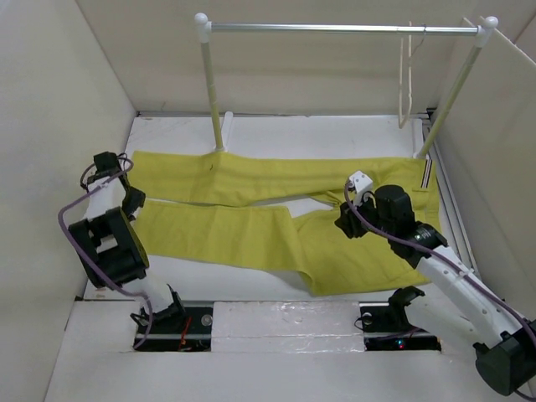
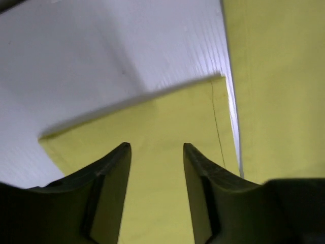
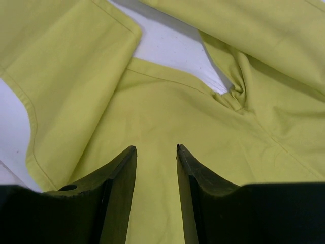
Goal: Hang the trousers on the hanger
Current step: Fold the trousers
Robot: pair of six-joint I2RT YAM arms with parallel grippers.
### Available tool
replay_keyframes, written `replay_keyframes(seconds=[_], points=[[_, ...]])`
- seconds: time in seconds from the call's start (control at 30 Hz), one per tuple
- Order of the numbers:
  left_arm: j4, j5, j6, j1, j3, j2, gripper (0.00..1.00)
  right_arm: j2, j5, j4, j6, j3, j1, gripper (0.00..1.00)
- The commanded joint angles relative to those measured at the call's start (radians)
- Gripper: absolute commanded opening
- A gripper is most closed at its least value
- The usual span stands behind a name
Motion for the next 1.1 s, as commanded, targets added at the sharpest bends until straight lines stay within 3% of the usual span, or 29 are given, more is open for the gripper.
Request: replay_keyframes(seconds=[0.0, 0.03, 0.1, 0.3, 0.4, 0.77, 0.9, 1.0, 1.03, 1.07], points=[[-0.053, -0.030, 0.022, -0.034, -0.085, -0.203, 0.43, 0.007, -0.010, -0.004, -0.053, 0.058, 0.038, 0.43], [-0.059, -0.019, 0.019, -0.034, -0.154, -0.266, 0.56, 0.007, -0.015, -0.003, -0.061, 0.055, 0.049, 0.44], [-0.113, 0.034, -0.003, 0.060, -0.269, -0.347, 0.56, 0.008, -0.039, 0.017, -0.079, 0.034, 0.049, 0.44], [-0.176, -0.001, -0.061, 0.197, -0.297, -0.449, 0.55, -0.007, -0.098, 0.039, -0.103, 0.003, 0.060, 0.44], [-0.161, 0.028, -0.083, 0.274, -0.320, -0.397, 0.55, -0.023, -0.128, 0.046, -0.106, -0.017, 0.060, 0.44], [-0.001, 0.083, -0.070, 0.261, -0.389, -0.225, 0.55, -0.018, -0.160, -0.044, -0.168, 0.038, 0.051, 0.45], [0.084, 0.076, -0.083, 0.251, -0.431, -0.179, 0.42, -0.029, -0.142, -0.067, -0.162, 0.027, 0.041, 0.46], [0.129, 0.065, -0.081, 0.251, -0.442, -0.143, 0.24, -0.053, -0.122, -0.098, -0.156, 0.029, 0.041, 0.46], [0.144, 0.067, -0.064, 0.251, -0.437, -0.136, 0.12, -0.068, -0.119, -0.104, -0.155, 0.027, 0.032, 0.46], [0.158, 0.074, -0.057, 0.251, -0.439, -0.132, 0.10, -0.076, -0.110, -0.109, -0.150, 0.024, 0.032, 0.46]])
